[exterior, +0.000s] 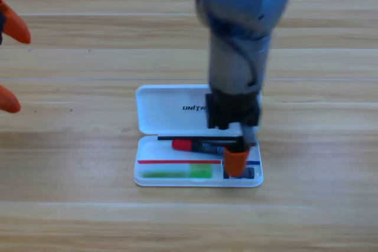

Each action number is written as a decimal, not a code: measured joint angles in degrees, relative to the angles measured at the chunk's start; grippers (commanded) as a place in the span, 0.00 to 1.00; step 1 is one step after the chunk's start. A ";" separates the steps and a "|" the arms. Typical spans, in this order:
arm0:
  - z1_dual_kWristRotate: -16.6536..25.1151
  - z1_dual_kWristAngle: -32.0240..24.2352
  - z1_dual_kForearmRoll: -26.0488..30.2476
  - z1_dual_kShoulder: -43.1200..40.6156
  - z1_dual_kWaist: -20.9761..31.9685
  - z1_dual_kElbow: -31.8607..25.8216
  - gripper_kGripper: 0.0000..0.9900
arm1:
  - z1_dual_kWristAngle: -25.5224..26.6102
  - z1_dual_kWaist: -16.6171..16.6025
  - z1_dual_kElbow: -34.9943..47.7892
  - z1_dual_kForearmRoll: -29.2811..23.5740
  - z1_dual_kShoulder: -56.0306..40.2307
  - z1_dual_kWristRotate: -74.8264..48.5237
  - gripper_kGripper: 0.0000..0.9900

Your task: Clean up eraser and pencils

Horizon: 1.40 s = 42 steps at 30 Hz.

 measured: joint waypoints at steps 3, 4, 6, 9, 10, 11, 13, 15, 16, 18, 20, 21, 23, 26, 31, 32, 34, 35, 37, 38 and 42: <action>-0.11 0.00 -0.31 -0.21 0.00 0.00 1.00 | 3.32 1.46 3.91 0.50 -8.26 1.25 0.94; -0.21 0.00 -0.58 -0.29 0.01 0.00 1.00 | 4.51 1.92 4.37 0.60 -11.38 1.77 0.94; -0.56 0.00 -1.33 -0.35 0.01 0.00 1.00 | 7.17 2.42 5.12 0.66 -17.64 3.58 0.95; -0.87 0.13 -4.05 -0.34 0.15 0.00 1.00 | 11.80 2.15 6.25 0.65 -25.18 5.10 0.95; -0.93 0.13 -5.07 -0.31 0.29 0.14 1.00 | 13.71 1.92 6.45 0.65 -27.27 6.03 0.95; -0.95 0.13 -6.47 -0.22 0.52 0.32 1.00 | 14.92 1.71 6.64 0.65 -28.71 6.56 0.95; -0.95 0.12 -9.44 0.30 1.46 0.84 0.99 | 16.67 1.09 6.89 0.57 -30.59 7.42 0.95; -0.95 -0.18 -13.26 1.63 3.04 1.54 0.97 | 17.41 0.63 8.00 0.13 -31.51 8.65 0.95; -0.96 -0.77 -15.18 2.66 3.92 1.64 0.96 | 18.01 0.44 8.87 -0.20 -31.60 8.75 0.95; -0.97 -2.45 -18.50 4.98 5.78 1.66 0.93 | 18.92 0.31 10.52 -2.50 -31.60 9.24 0.95; -1.16 -3.55 -21.64 7.58 7.48 1.71 0.90 | 19.49 0.27 12.89 -5.58 -31.74 9.96 0.95; -1.43 -4.08 -23.17 8.82 8.41 1.74 0.89 | 19.57 0.25 14.46 -7.02 -32.05 10.55 0.96; -1.91 -5.09 -25.76 11.30 10.04 1.71 0.84 | 19.57 0.25 18.20 -11.09 -33.30 11.83 0.96; -1.99 -6.54 -28.34 14.53 12.27 1.61 0.75 | 19.57 0.22 21.29 -14.05 -35.22 12.26 0.96; -1.41 -7.76 -30.64 18.11 14.40 1.43 0.45 | 19.57 0.20 23.91 -15.77 -39.89 12.32 0.96; -1.03 -7.88 -30.89 18.48 14.55 1.41 0.35 | 19.57 0.20 24.00 -15.79 -40.53 12.33 0.96; 0.30 -8.65 -31.18 18.97 14.58 1.31 0.18 | 19.57 0.20 24.73 -15.87 -41.77 12.33 0.96; 1.25 -9.17 -31.36 19.23 14.58 1.30 0.09 | 19.57 0.20 25.38 -16.04 -42.34 12.33 0.96; 2.61 -10.19 -32.29 19.91 14.58 1.31 0.00 | 19.57 0.20 26.71 -16.63 -43.31 12.33 0.96; 3.05 -10.56 -33.40 20.38 14.58 1.30 0.00 | 19.57 0.20 27.76 -17.30 -43.87 12.33 0.96; 3.27 -11.01 -35.35 21.31 14.62 1.39 0.00 | 19.58 0.17 29.19 -19.80 -44.35 12.51 0.97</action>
